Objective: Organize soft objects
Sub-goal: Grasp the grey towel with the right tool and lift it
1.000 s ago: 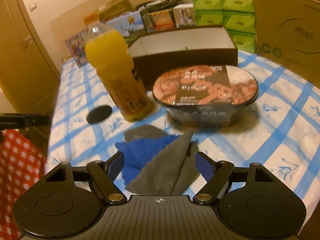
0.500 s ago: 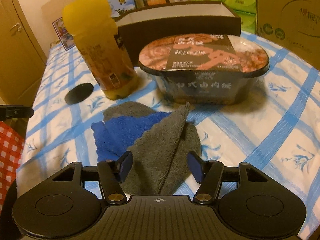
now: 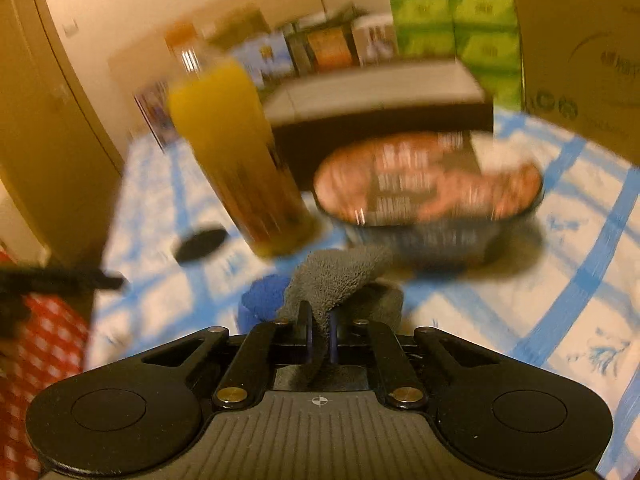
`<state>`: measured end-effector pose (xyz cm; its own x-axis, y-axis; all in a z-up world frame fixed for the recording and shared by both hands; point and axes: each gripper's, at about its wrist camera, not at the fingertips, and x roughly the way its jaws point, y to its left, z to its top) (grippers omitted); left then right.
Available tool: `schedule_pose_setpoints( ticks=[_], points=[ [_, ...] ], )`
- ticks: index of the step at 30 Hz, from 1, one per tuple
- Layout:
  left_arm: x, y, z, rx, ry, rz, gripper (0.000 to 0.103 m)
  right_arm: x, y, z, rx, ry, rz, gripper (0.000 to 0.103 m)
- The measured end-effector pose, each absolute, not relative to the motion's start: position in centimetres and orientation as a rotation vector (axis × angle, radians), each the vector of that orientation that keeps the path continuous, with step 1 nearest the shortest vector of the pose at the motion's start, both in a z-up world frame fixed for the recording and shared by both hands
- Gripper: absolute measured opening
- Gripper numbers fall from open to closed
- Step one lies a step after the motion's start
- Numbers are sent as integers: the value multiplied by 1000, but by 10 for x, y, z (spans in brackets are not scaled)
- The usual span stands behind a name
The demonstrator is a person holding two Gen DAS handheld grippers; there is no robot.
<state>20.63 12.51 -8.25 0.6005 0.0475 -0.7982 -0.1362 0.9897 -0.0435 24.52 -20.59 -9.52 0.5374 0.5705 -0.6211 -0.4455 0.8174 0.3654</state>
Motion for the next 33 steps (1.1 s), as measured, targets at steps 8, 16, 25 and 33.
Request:
schedule_pose_setpoints(
  ticks=[8, 16, 25, 33],
  points=[
    [203, 120, -75, -116, 898, 90, 57, 231, -235, -31, 238, 675, 626, 8],
    [198, 118, -80, -124, 913, 79, 57, 217, -228, -91, 255, 1036, 655, 8],
    [198, 121, -87, -140, 934, 89, 57, 230, -230, -141, 78, 1146, 463, 9],
    [202, 114, -95, -134, 960, 76, 57, 231, -235, -152, -61, 993, 384, 81]
  ],
)
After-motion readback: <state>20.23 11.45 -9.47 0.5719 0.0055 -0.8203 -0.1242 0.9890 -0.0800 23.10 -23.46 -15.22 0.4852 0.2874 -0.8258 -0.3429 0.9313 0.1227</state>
